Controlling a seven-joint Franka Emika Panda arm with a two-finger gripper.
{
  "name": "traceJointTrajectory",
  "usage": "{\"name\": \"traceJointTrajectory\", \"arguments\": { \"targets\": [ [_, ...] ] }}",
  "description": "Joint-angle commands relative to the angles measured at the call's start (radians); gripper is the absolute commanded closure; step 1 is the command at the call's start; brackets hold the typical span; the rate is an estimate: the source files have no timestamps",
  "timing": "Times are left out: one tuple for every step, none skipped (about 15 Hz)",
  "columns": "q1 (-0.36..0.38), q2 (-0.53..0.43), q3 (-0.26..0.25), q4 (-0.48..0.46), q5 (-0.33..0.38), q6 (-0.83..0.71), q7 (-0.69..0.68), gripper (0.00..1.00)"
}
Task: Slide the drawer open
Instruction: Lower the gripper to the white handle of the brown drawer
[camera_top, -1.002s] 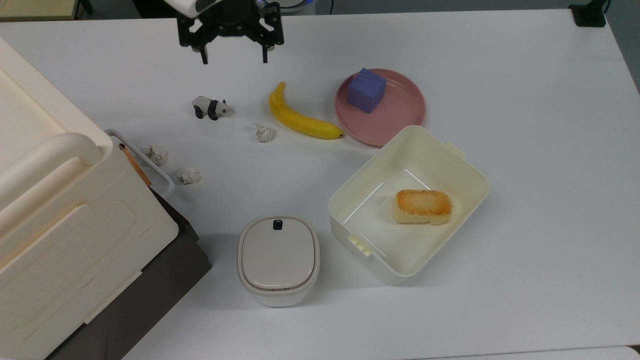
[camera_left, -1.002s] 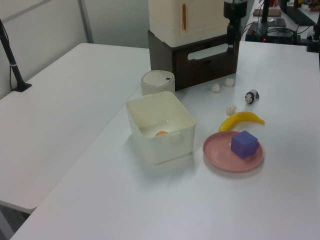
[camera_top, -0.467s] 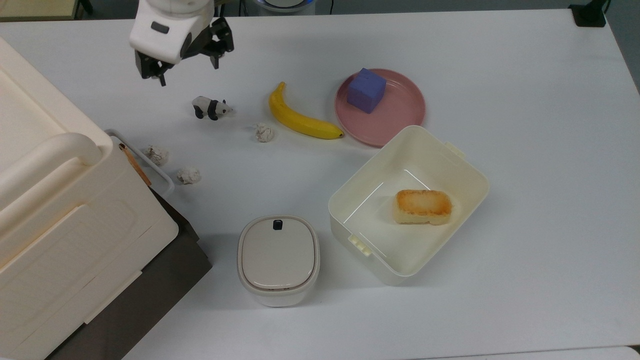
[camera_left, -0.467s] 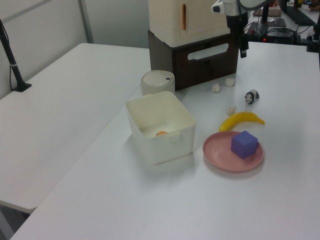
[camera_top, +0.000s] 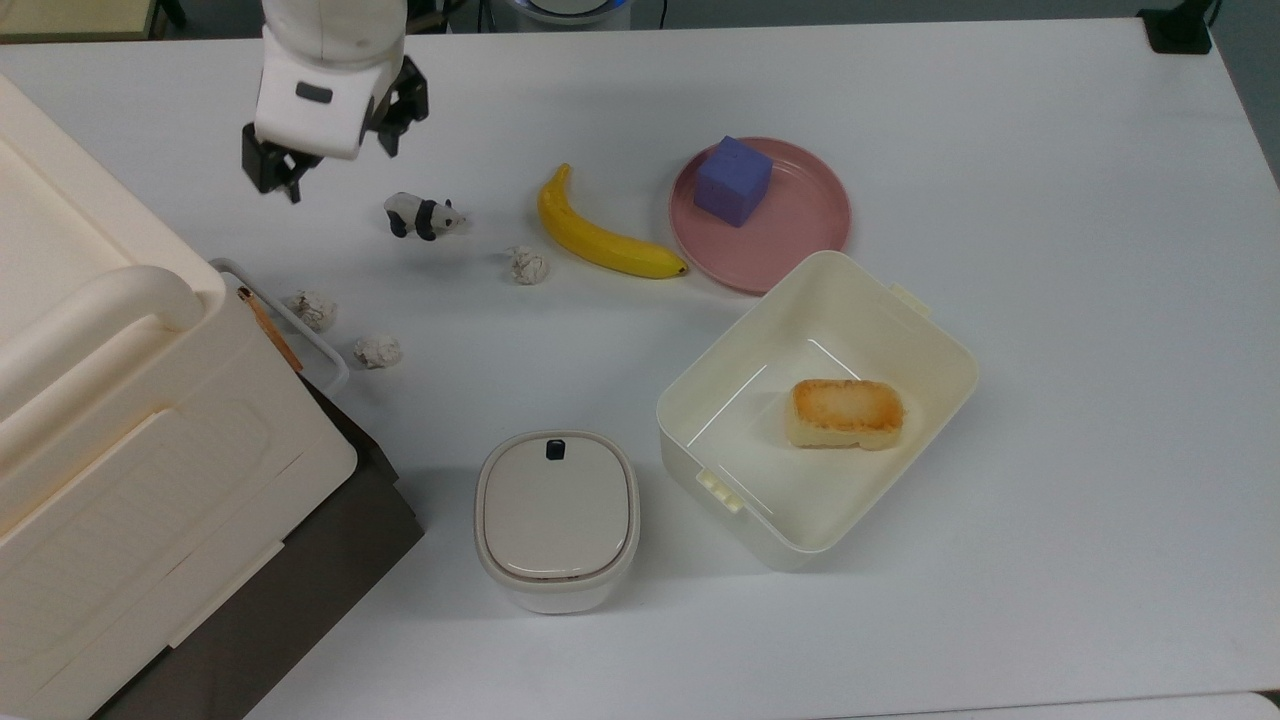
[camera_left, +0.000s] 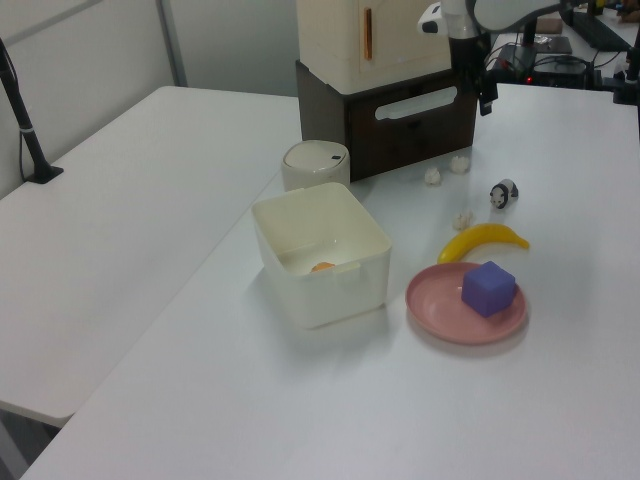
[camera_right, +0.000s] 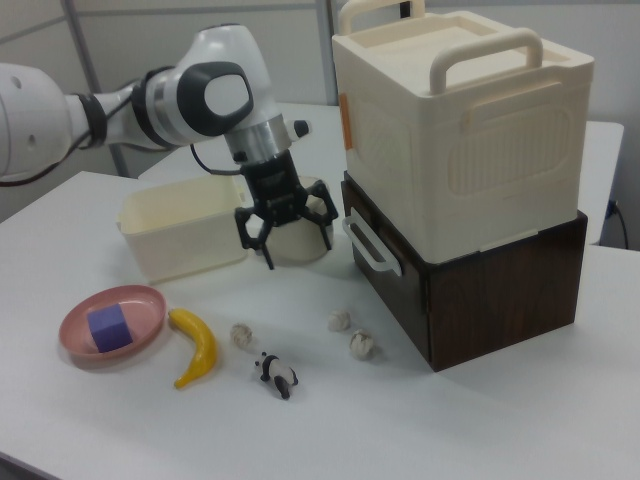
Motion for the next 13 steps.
{"name": "traceJointTrajectory", "arguments": {
  "targets": [
    [-0.002, 0.036, -0.002, 0.006, -0.077, 0.037, -0.136, 0.0],
    [-0.002, 0.047, -0.002, 0.006, -0.085, 0.048, -0.145, 0.0],
    [-0.002, 0.048, -0.003, 0.006, -0.088, 0.058, -0.145, 0.0],
    [-0.002, 0.05, -0.002, 0.006, -0.09, 0.063, -0.144, 0.0],
    [-0.003, 0.051, -0.002, 0.008, -0.09, 0.065, -0.145, 0.0],
    [-0.008, 0.053, -0.002, 0.009, -0.09, 0.065, -0.145, 0.0],
    [-0.016, 0.062, -0.002, 0.011, -0.087, 0.068, -0.145, 0.0],
    [-0.02, 0.07, -0.002, 0.031, -0.08, 0.09, -0.138, 0.0],
    [-0.022, 0.074, -0.002, 0.04, -0.074, 0.127, -0.132, 0.0],
    [-0.022, 0.08, -0.003, 0.04, -0.073, 0.158, -0.125, 0.0],
    [-0.026, 0.082, -0.002, 0.042, -0.073, 0.179, -0.121, 0.0],
    [-0.036, 0.085, -0.002, 0.042, -0.074, 0.198, -0.119, 0.0],
    [-0.039, 0.09, -0.002, 0.043, -0.074, 0.218, -0.119, 0.0]
  ]
}}
